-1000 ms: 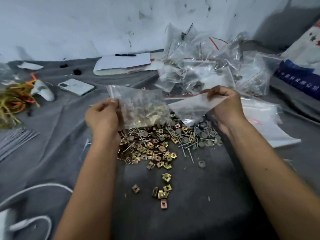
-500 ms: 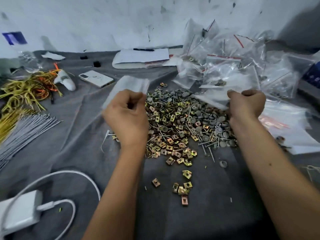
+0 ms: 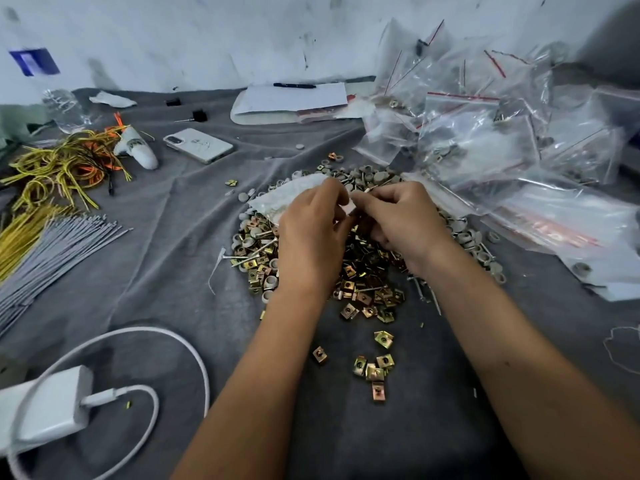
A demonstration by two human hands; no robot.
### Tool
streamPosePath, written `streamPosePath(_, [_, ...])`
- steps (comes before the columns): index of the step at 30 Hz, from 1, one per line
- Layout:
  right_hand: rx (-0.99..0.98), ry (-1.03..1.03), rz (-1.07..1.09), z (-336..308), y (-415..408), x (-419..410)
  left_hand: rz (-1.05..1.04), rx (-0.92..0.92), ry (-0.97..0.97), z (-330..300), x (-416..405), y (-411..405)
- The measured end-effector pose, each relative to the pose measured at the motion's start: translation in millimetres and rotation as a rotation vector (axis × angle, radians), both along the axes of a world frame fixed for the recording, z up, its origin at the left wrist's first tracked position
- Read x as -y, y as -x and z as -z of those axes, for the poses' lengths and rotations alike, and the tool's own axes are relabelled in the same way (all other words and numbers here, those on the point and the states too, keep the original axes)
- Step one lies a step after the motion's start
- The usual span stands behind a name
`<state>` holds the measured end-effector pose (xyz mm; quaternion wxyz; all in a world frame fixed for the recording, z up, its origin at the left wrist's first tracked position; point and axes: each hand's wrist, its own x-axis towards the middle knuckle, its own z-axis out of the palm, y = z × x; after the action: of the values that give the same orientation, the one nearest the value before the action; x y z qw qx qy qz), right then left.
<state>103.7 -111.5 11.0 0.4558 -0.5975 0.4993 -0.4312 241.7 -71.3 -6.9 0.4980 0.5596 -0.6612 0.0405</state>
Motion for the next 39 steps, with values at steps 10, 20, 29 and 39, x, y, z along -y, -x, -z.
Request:
streamPosePath(10, [0.076,0.044,-0.012,6,8,1,0.074,-0.181,-0.066,3,0,5])
streamPosePath(20, [0.01,0.106,-0.031,11,5,-3,0.099,-0.084,0.018,3,0,4])
streamPosePath(29, [0.083,0.117,-0.012,9,6,-3,0.09,-0.189,-0.06,6,2,6])
streamPosePath(39, [0.108,0.223,-0.075,7,11,-2,0.329,-0.821,-0.33,-4,-2,10])
